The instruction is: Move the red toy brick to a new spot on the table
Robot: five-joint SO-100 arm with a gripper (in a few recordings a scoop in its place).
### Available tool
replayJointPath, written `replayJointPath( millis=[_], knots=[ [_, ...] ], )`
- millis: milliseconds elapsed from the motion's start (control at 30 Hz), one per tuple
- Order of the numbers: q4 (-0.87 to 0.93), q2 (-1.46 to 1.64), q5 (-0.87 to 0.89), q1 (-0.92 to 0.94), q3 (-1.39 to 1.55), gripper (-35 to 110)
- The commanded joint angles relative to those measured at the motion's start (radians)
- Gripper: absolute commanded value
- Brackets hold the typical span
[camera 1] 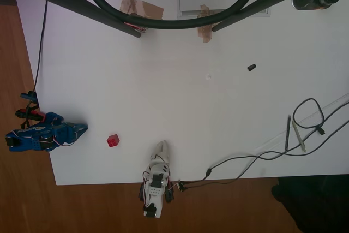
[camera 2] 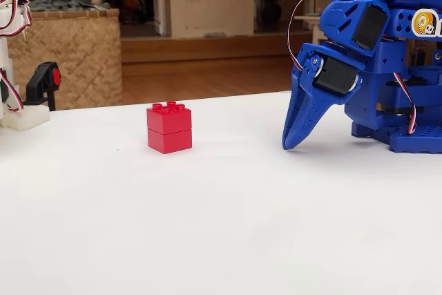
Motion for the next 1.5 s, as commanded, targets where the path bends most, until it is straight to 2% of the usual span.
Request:
replayJointPath(
  millis=[0,1067,1200,1367,1467],
  knots=[
    [0.009,0.04,-0.034,-0.02,0.032,0],
    [0.008,0.034,-0.021,-0.028,0.032,0],
    [-0.021,0.005,-0.049,-0.018,0.031,0],
    [-0.061,-0.038,-0.202,0.132,-0.003,0],
    [-0.098,-0.121,-0.193,0.132,-0.08,0]
  ],
)
